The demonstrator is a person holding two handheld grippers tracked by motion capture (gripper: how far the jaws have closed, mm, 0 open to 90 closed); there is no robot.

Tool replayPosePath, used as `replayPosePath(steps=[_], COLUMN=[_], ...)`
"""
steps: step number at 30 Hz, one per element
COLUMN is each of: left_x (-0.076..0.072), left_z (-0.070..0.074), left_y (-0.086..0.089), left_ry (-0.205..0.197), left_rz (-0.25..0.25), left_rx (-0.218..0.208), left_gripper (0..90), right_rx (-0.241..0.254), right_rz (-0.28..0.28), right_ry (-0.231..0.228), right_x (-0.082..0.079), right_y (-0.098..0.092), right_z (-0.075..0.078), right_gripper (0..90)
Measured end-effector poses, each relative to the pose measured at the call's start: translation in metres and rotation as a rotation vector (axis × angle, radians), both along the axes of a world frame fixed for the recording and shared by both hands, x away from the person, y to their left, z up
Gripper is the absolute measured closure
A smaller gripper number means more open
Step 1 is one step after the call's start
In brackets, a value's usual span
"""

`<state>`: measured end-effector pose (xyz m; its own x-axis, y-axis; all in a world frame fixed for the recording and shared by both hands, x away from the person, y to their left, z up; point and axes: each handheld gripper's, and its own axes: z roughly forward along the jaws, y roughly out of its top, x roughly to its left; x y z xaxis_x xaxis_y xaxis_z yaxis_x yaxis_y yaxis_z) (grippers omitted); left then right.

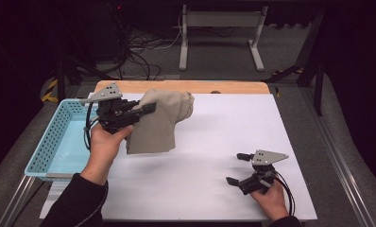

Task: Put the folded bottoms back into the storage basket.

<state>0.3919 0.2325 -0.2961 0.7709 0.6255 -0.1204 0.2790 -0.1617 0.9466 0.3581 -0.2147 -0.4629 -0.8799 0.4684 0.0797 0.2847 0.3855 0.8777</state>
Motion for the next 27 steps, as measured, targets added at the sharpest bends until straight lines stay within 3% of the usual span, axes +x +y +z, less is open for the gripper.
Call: replayPosePath(steps=[27], left_x=[-0.021], left_z=[0.023], left_y=[0.042], left_ry=[-0.033], left_rz=[0.054], left_rx=[-0.014], left_gripper=[71.9], right_rx=[-0.001], right_rz=[-0.004], right_ry=[0.002], right_x=[0.0], right_y=[0.0], right_z=[0.0], right_gripper=[0.2])
